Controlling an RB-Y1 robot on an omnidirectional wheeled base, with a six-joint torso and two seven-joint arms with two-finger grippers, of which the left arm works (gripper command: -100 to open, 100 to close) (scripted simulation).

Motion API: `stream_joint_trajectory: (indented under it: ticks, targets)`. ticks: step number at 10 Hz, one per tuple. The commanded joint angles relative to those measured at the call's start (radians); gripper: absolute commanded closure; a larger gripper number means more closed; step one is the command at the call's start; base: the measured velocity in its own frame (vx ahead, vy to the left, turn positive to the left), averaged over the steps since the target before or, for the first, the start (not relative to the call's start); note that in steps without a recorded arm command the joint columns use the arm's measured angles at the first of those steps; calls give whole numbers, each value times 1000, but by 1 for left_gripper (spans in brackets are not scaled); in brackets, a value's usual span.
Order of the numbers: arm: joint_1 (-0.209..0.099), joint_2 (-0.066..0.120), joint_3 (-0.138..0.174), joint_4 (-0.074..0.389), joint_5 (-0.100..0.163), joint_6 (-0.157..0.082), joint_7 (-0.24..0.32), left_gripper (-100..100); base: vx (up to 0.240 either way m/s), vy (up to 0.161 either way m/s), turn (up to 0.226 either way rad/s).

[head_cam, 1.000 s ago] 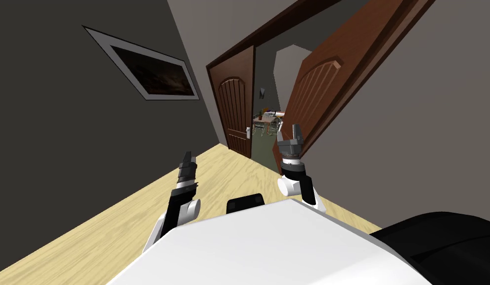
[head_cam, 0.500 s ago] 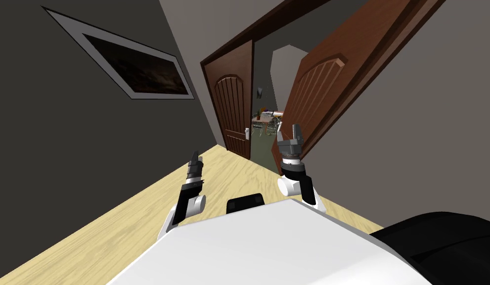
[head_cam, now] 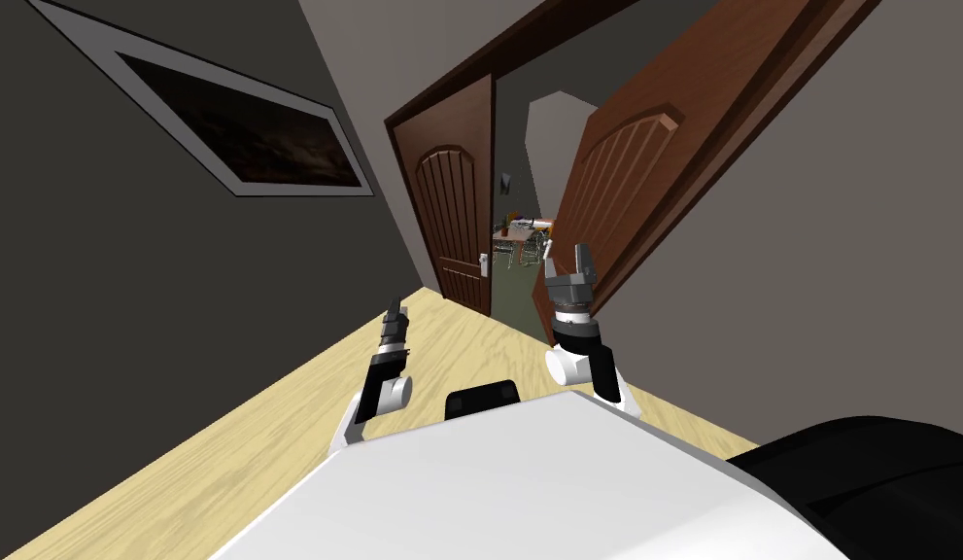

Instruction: Push the door open

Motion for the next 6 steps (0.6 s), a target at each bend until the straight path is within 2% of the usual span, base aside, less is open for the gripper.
stream_joint_trajectory:
  ticks: [1,6]
  targets:
    - [-23,1,-12,34,11,2,-2,-100,93,37,-75]
    - [-103,4,-49,154,49,0,-6,-100,97,33,-77]
